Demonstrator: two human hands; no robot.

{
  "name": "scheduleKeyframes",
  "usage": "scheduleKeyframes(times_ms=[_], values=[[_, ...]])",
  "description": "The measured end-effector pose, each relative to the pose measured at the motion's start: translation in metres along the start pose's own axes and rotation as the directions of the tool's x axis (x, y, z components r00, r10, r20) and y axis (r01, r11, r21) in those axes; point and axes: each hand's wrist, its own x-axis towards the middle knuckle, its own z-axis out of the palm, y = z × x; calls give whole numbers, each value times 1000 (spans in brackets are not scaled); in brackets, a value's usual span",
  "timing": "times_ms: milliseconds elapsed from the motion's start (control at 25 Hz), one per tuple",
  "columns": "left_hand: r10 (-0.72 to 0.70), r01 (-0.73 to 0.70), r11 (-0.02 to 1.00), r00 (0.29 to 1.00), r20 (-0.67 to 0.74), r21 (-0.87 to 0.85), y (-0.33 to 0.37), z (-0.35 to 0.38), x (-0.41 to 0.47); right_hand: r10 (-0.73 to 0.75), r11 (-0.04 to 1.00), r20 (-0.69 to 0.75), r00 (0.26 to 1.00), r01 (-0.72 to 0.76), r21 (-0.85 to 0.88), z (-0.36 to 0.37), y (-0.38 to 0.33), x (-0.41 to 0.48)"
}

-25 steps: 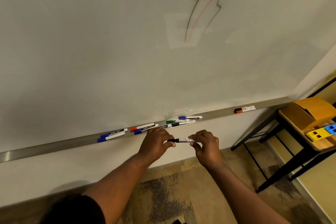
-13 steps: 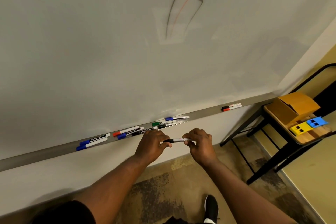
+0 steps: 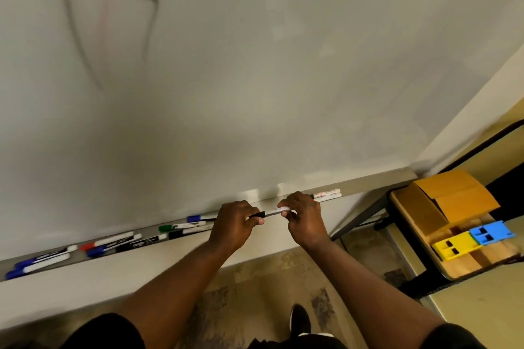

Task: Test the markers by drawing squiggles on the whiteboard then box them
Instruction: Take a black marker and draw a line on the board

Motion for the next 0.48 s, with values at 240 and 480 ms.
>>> scheduleKeyframes(times_ms=[240,480], values=[[-104,104,995,993,48,6,46,60,54,-27,998,87,996,23,57,-38,83,40],[-194,193,981,975,107,16,67,99,81,87,991,179,980,-103,83,-55,132,58]])
